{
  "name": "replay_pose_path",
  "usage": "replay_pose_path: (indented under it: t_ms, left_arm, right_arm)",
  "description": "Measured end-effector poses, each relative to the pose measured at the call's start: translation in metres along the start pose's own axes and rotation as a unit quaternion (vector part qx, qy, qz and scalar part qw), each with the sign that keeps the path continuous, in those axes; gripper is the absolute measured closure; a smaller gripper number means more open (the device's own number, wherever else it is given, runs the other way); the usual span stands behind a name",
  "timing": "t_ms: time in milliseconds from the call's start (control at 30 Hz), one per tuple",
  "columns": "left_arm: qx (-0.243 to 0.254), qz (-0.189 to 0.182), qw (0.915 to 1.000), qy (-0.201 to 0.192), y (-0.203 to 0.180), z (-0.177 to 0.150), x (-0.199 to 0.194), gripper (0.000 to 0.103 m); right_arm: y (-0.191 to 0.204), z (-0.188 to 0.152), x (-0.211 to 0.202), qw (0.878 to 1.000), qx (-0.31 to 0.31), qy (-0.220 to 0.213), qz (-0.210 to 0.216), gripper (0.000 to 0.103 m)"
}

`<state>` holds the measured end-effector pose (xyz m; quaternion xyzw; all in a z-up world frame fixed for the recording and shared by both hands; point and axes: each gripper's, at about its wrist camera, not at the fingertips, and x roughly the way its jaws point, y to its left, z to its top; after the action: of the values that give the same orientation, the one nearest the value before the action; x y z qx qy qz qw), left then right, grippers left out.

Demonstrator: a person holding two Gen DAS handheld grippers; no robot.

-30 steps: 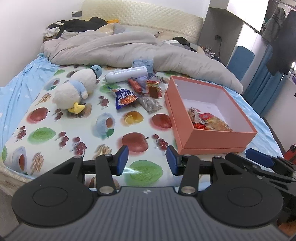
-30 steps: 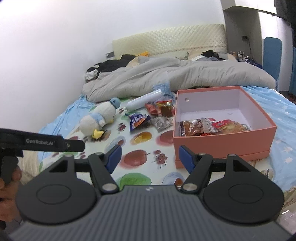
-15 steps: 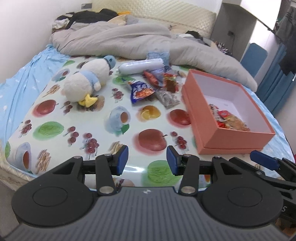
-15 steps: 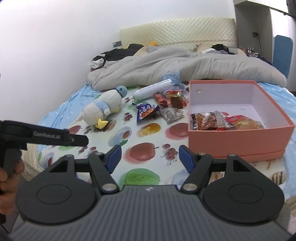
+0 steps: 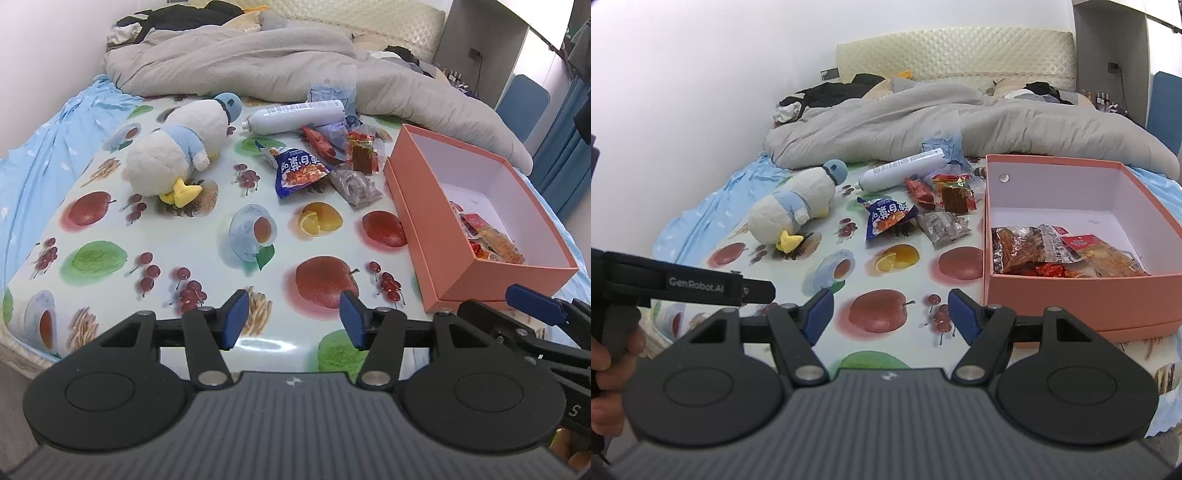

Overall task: Organize snacks
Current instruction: 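Move both open tools toward the snacks beside the white spray can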

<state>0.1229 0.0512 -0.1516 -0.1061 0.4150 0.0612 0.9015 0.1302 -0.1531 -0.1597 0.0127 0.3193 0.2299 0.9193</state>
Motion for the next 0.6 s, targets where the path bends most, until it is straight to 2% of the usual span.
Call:
replay_pose_path:
  t_ms: [300, 600]
  left_arm:
    - [-0.009, -0.001, 0.9999, 0.011, 0.018, 0.012, 0.039, 0.042]
    - [-0.050, -0.010, 0.9985, 0.020, 0.050, 0.032, 0.095, 0.040]
  right_arm:
    - [0.007, 0.005, 0.034, 1.000, -0.010, 0.009, -0.004, 0.033]
    - [0.018, 0.015, 0.081, 0.999, -0.031, 0.019, -0.013, 0.033]
